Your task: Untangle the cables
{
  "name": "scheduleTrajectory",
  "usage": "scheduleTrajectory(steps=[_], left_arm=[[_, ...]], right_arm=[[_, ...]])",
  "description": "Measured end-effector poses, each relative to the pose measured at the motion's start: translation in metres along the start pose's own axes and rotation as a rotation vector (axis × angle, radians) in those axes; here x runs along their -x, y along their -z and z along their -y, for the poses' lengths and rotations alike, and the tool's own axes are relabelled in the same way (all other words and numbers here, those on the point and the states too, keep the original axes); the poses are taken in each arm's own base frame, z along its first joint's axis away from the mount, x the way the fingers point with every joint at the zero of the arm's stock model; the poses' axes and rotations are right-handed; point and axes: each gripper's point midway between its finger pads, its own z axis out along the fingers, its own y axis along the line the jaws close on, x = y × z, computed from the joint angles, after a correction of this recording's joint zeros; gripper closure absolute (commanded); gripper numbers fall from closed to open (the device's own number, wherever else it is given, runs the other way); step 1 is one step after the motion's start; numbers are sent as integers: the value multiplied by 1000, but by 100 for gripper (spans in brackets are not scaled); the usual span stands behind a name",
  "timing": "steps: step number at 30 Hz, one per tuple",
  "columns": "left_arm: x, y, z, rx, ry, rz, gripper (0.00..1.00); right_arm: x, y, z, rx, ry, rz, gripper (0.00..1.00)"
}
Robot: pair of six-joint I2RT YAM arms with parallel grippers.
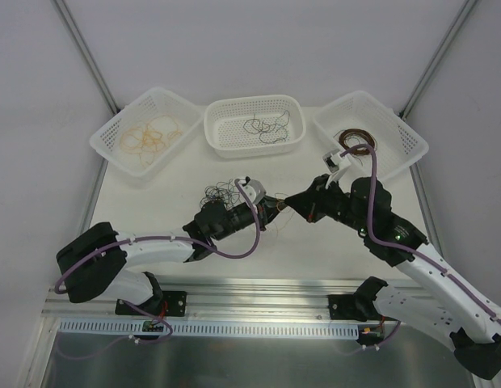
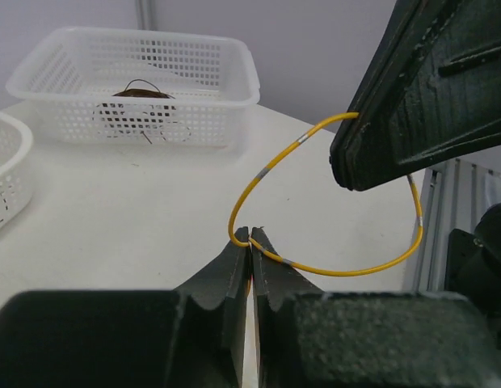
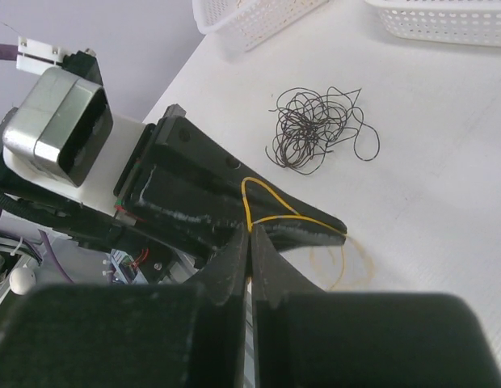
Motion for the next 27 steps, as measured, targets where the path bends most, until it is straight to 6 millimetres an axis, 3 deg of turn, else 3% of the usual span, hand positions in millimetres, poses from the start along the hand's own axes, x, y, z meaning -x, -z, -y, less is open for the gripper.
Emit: scheduleTrajectory(steps=[2,6,7,9,12,17,22,27], left_arm=[[2,-1,-2,9,2,5,100],[2,-3,-7,40,3,-9,100],[3,-4,-9,53,4,-17,100],[7,-6,-13,83,3,-41,100],[25,-12,-19,120,-5,-45,100],[76,-15,-42,196,-25,-17,100],[132,-4,-104,352,-62,17,100],[187,25,-177,545,-129,38,100]], right_arm=[[1,2,0,0,4,3,94],[-1,7,5,-28,24,3,63],[-2,9,8,-39,32,2,44],[-4,14,14,-66,56,-5,25],[-6,23,26,-129,98,-9,11],[-1,44,41,-212,166,19,3],[11,69,47,-265,214,96,0],[15,77,51,-289,228,124,1]])
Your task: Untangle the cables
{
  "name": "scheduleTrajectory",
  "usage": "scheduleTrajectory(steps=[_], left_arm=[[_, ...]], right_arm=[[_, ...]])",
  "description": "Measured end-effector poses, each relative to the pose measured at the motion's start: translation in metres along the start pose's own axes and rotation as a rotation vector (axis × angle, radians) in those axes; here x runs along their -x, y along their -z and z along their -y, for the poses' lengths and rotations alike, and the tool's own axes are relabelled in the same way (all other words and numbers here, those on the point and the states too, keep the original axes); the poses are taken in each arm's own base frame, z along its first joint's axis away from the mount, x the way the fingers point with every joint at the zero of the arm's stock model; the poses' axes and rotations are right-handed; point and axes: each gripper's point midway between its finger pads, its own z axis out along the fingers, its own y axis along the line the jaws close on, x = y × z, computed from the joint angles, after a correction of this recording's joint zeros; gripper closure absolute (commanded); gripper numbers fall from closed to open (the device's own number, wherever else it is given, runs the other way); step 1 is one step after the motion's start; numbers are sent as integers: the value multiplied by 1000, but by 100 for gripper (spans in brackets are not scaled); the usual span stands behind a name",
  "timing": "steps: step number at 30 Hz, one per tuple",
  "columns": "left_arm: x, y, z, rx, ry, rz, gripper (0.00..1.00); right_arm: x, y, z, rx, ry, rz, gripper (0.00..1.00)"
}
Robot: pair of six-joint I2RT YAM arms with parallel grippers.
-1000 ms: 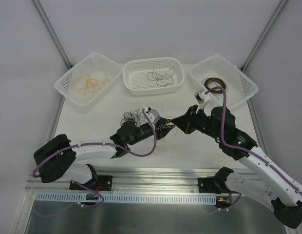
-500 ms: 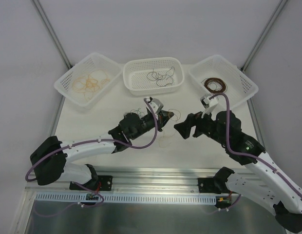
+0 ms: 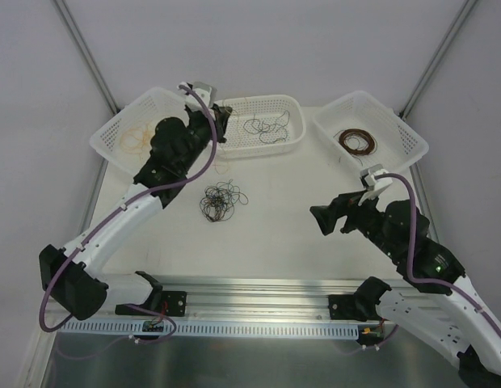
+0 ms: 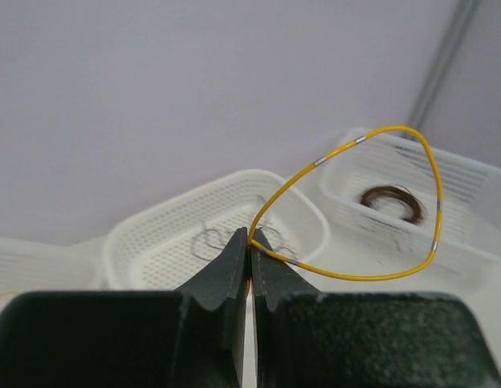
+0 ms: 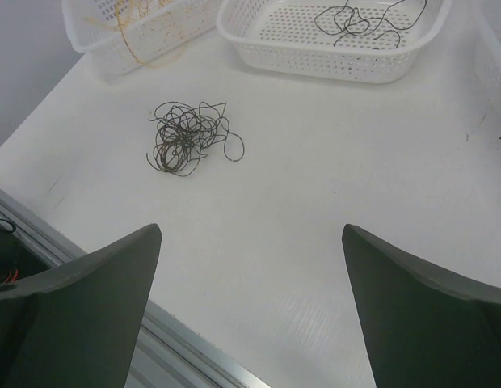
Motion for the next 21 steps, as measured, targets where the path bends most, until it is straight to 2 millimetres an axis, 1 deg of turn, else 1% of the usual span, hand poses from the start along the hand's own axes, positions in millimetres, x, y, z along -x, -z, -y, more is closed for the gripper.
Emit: scheduleTrajectory(steps=[2,4,6,9,11,13,15,16,17,18,20,21], left_arm=[[19,-4,-39,94,-31,20,100],[36,-6,-82,196,-64,40,100],[48,-8,-120,288,-91,51,100],[53,-11,-183,424,-134,41,100],[49,-16,-215,489,-160,23,100],[37,-20,-250,552,-185,-13,100],[18,-23,-282,600,-199,-60,100],[9,-25,-294,617,-203,-78,100],[-5,-28,-308,636,-204,-108,97],[-18,-30,-322,657,-204,-134,87],[-52,-31,-350,700,-197,-202,64],[-73,-31,-362,714,-189,-244,43]], right_arm=[[-5,-1,1,-4,4,-15,0],[-11,-2,2,-6,7,-32,0],[-18,-4,2,-5,10,-58,0],[-26,-6,1,4,13,-90,0],[-30,-7,0,12,15,-106,0],[-33,-7,-1,15,16,-121,0],[-35,-8,-1,16,17,-131,0],[-36,-8,-1,17,18,-135,0],[-37,-8,-1,18,19,-141,0],[-39,-8,-1,20,19,-149,0],[-42,-8,-2,22,22,-165,0],[-44,-8,-2,23,23,-173,0]])
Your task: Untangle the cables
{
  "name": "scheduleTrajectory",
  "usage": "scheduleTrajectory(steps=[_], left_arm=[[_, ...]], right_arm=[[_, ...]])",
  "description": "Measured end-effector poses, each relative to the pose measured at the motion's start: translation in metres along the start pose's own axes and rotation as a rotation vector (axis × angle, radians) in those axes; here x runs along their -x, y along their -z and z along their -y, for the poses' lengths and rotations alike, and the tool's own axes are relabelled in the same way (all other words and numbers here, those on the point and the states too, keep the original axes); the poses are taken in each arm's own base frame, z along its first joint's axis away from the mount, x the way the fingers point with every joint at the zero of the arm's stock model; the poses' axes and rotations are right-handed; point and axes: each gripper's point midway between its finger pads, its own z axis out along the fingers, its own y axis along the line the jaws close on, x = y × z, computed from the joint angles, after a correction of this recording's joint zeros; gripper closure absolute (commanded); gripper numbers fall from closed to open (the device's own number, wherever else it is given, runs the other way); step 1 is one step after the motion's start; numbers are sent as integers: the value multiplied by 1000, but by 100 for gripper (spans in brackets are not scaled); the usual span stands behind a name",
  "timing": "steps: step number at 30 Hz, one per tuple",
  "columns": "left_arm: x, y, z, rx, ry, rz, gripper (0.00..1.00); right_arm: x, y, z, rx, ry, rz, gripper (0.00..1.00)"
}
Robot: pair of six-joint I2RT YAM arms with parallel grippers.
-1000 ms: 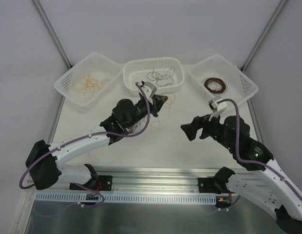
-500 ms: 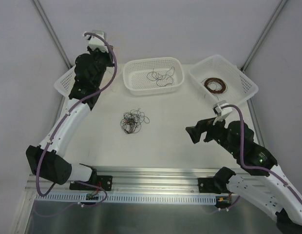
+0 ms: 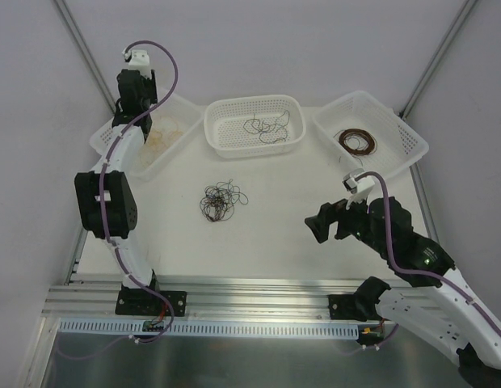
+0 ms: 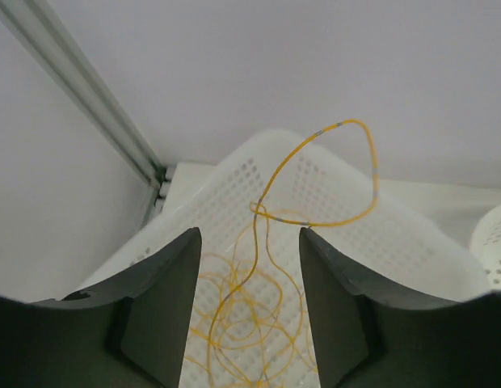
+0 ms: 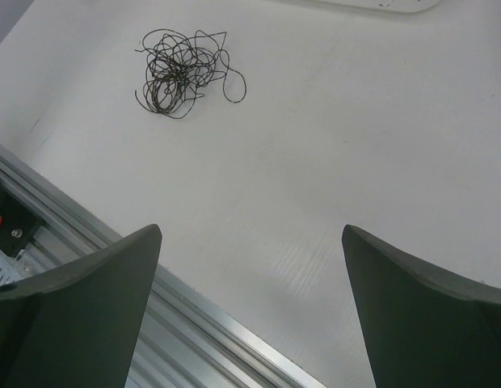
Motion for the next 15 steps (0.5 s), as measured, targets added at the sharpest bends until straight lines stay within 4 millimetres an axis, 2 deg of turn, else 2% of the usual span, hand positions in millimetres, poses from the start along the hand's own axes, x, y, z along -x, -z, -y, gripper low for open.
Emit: scheduleTrajectory(steps=[2,3,5,7,11,15], left_arm=[[-40,-13,-5,14,-7,-90,26],[-61,-17,-6,21,-8,-139,13],[-93,-19,-9,30,2,-223,6],[-113,-14,-7,26,13,-278,1],[-119,5,3,-10,91,-304,1],[-113,40,14,-48,220,-338,1]], right_arm=[[-4,-1,1,-3,7,-18,1],[-6,-1,1,-5,10,-26,0],[-8,-2,2,-9,15,-40,1],[-10,-4,3,-11,20,-50,0],[-14,-8,3,-16,22,-68,0],[-25,-18,3,-14,23,-105,1]])
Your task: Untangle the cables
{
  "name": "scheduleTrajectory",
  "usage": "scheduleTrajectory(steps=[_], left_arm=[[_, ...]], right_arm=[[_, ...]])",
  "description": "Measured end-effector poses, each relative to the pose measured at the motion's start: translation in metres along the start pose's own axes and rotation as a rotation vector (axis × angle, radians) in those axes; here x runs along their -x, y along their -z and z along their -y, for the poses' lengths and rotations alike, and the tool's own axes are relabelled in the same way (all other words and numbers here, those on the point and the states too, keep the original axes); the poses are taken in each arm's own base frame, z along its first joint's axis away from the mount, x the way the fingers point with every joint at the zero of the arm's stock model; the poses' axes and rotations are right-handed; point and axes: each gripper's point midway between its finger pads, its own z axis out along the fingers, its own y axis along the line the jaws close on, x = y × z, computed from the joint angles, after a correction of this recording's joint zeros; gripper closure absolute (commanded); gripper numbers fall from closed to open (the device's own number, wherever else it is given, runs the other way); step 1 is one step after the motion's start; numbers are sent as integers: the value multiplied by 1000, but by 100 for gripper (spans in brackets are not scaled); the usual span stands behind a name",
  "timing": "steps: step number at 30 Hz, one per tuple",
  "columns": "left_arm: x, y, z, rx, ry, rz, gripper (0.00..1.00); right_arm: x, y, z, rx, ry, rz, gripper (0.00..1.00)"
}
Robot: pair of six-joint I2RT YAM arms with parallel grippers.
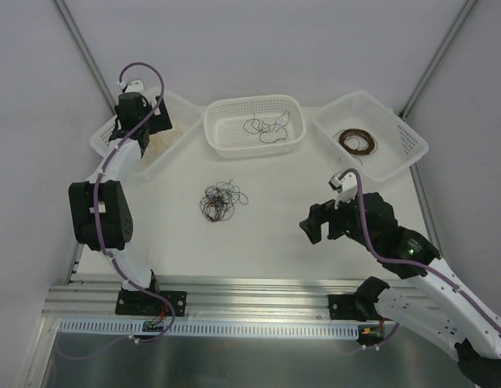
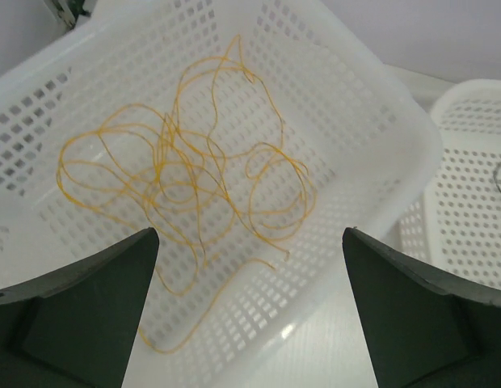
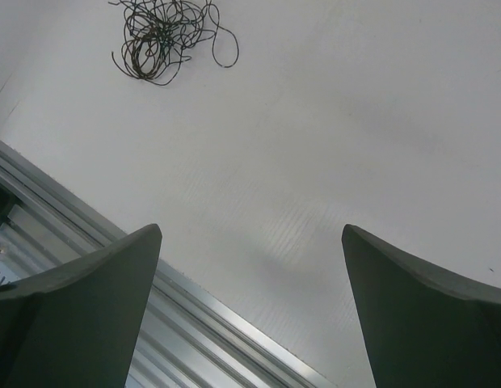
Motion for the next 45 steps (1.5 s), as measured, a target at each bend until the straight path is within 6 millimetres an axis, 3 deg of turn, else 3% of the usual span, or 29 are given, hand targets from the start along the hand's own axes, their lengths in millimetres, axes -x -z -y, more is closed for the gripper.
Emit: scheduleTrajectory(steps=[4,7,10,14,18,21,26,33,34,40,45], left_arm=[[-6,43,10,-38,143,-29,1],[-26,72,20,-66,227,-80,1],[-63,98,45,-112,269,-162,1],[-126,128,97,-215,249,-313,1],[-174,152,129,-275,220,-443,1],[-192,157,141,-287,202,-490,4],[-226,148,148,-264,174,-582,12],[-263,150,158,-256,125,-676,42],[-266,153,162,-266,116,-678,48],[-289,182,177,-335,50,-709,62],[-303,215,183,-404,8,-729,63]], right_arm=[[-11,-15,-4,16,-2,-52,0],[-18,-27,-6,25,-8,-83,0],[-21,-34,-11,45,-24,-103,1],[-24,-41,-16,66,-44,-114,1],[-34,-46,-18,75,-58,-133,1],[-44,-50,-17,75,-70,-154,2],[-49,-58,-18,76,-83,-172,2],[-56,-73,-18,71,-83,-191,2],[-58,-76,-18,69,-83,-199,3],[-67,-95,-20,69,-93,-236,6],[-70,-115,-25,86,-110,-247,16]])
